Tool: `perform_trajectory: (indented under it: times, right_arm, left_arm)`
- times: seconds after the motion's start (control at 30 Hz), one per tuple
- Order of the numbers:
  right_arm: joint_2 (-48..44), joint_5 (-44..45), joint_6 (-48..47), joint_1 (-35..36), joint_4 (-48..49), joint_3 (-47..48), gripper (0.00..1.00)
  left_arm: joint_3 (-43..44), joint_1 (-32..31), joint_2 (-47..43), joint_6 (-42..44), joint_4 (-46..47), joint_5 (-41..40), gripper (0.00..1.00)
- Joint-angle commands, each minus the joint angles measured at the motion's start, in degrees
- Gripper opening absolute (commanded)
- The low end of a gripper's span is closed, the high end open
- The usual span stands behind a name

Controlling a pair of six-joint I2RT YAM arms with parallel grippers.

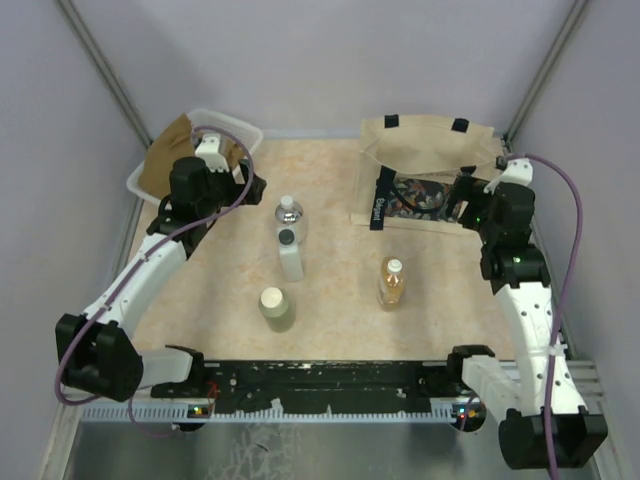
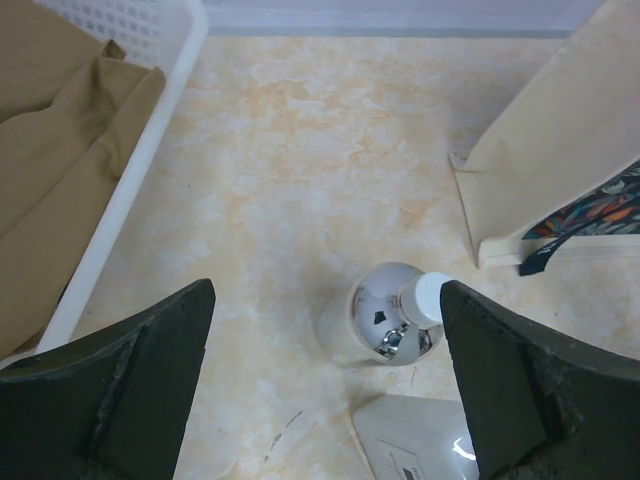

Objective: Place the personal care products into the canvas bag

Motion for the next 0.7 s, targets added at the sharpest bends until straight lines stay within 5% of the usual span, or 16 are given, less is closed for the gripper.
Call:
perform_trajectory:
  times: [0.0,0.33,0.67]
  right_arm:
    - [2.17,-0.63,-2.51,0.45,0.82,7.24,0.99]
    - [17.26,-9.11,-5.87,0.83,4.82,23.38,0.99]
    - [36.54,16.25,-8.18,0.55,3.19,36.41,0.99]
  left_arm:
    - [-0.23,-0.18,-1.54,2.51,4.68,7.61,0.99]
    - [8.76,-0.18,6.05,8.82,4.32,12.20,1.00]
    - [15.81,-0.18,13.17,8.27,6.47,15.72,1.00]
